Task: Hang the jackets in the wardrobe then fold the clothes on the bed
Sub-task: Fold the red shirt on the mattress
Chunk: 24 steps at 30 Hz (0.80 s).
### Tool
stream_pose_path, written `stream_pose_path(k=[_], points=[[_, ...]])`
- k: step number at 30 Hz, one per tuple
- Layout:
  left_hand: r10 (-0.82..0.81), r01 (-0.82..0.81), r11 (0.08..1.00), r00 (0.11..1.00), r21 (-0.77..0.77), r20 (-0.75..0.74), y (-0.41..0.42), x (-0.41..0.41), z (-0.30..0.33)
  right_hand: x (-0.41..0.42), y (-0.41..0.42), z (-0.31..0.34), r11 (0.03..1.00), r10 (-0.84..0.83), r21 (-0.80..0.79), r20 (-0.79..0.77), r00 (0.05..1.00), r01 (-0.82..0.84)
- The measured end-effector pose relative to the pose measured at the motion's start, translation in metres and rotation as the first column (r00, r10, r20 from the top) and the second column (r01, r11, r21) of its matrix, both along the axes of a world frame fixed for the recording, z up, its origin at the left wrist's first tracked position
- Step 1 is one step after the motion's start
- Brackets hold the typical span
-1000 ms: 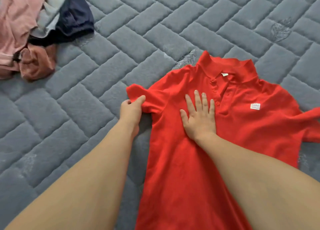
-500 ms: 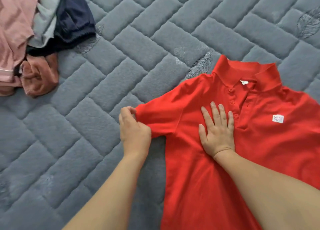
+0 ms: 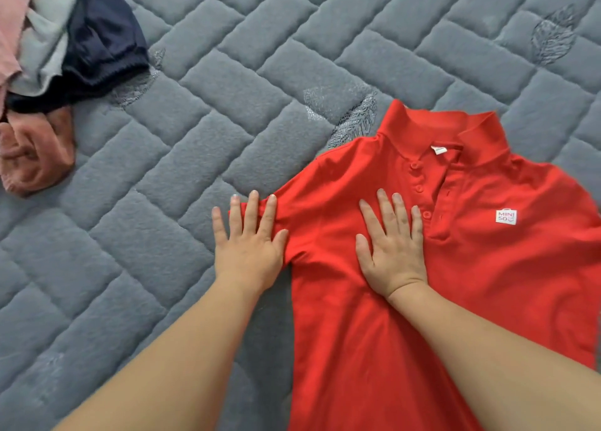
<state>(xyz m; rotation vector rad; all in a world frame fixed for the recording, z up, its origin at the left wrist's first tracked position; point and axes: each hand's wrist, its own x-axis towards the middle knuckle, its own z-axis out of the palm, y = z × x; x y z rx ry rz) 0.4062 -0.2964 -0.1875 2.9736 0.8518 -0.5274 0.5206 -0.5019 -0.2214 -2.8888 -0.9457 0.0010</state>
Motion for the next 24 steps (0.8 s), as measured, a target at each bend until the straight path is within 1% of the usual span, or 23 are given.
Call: stream_pose_path(k=[2, 3, 4, 5, 6, 7, 8, 9, 10, 11, 12, 13, 14, 15, 17, 19, 21, 22, 24], points=[[0.030, -0.028, 0.998, 0.999, 0.057, -0.028, -0.009, 0.012, 0.009, -0.001, 0.001, 0.007, 1.000, -0.006, -0.001, -0.030, 1.000, 0.006], [0.057, -0.056, 0.996, 0.998, 0.064, -0.020, -0.018, 0.021, 0.016, -0.002, 0.002, 0.012, 1.000, -0.008, 0.001, -0.057, 0.998, 0.008], [0.093, -0.094, 0.995, 0.996, 0.039, 0.014, -0.027, 0.031, 0.024, -0.005, 0.002, 0.018, 1.000, -0.005, 0.016, -0.091, 0.996, 0.006], [0.119, -0.118, 0.993, 0.990, -0.011, 0.072, -0.038, 0.047, 0.032, -0.001, -0.002, 0.024, 0.998, 0.002, 0.069, -0.117, 0.993, 0.007], [0.127, -0.118, 0.990, 0.984, -0.080, 0.126, -0.044, 0.057, 0.037, 0.001, -0.003, 0.030, 0.986, 0.019, 0.164, -0.144, 0.989, 0.005], [0.107, -0.078, 0.985, 0.976, -0.153, 0.190, -0.050, 0.072, 0.043, 0.012, -0.007, 0.037, 0.960, 0.020, 0.280, -0.140, 0.990, 0.020], [0.067, -0.011, 0.976, 0.965, -0.216, 0.254, -0.056, 0.089, 0.047, 0.031, -0.014, 0.044, 0.920, -0.017, 0.388, -0.095, 0.995, 0.053], [0.035, 0.048, 0.965, 0.951, -0.259, 0.307, -0.060, 0.108, 0.049, 0.057, -0.022, 0.051, 0.875, -0.106, 0.471, -0.039, 0.994, 0.112], [0.020, 0.082, 0.956, 0.940, -0.283, 0.340, -0.064, 0.128, 0.049, 0.086, -0.030, 0.056, 0.831, -0.219, 0.523, -0.003, 0.976, 0.189], [0.031, 0.084, 0.950, 0.933, -0.302, 0.358, -0.066, 0.151, 0.048, 0.116, -0.040, 0.061, 0.798, -0.318, 0.538, -0.003, 0.948, 0.270], [0.070, 0.058, 0.942, 0.929, -0.330, 0.363, -0.068, 0.175, 0.044, 0.144, -0.049, 0.062, 0.782, -0.384, 0.527, -0.012, 0.923, 0.332], [0.119, 0.016, 0.934, 0.928, -0.358, 0.353, -0.070, 0.199, 0.040, 0.168, -0.056, 0.060, 0.795, -0.413, 0.476, -0.029, 0.910, 0.375], [0.164, -0.034, 0.929, 0.930, -0.368, 0.330, -0.073, 0.221, 0.035, 0.183, -0.060, 0.053, 0.825, -0.428, 0.387, -0.046, 0.903, 0.411], [0.200, -0.085, 0.934, 0.929, -0.348, 0.310, -0.077, 0.240, 0.028, 0.190, -0.063, 0.043, 0.854, -0.437, 0.290, -0.053, 0.898, 0.432], [0.241, -0.168, 0.954, 0.922, -0.248, 0.303, -0.090, 0.260, 0.008, 0.194, -0.069, 0.019, 0.878, -0.446, 0.192, -0.001, 0.895, 0.438], [0.212, -0.178, 0.976, 0.907, -0.125, 0.364, -0.099, 0.263, -0.012, 0.198, -0.068, 0.002, 0.874, -0.458, 0.210, 0.056, 0.887, 0.438], [0.165, -0.167, 0.985, 0.879, -0.036, 0.448, -0.102, 0.261, -0.027, 0.200, -0.067, -0.005, 0.878, -0.442, 0.239, 0.074, 0.894, 0.414], [0.163, -0.179, 0.984, 0.865, -0.012, 0.475, -0.101, 0.264, -0.031, 0.203, -0.068, -0.005, 0.878, -0.434, 0.263, 0.080, 0.897, 0.401], [0.179, -0.184, 0.982, 0.877, -0.031, 0.445, -0.100, 0.265, -0.030, 0.204, -0.068, -0.001, 0.876, -0.429, 0.264, 0.046, 0.902, 0.403]])
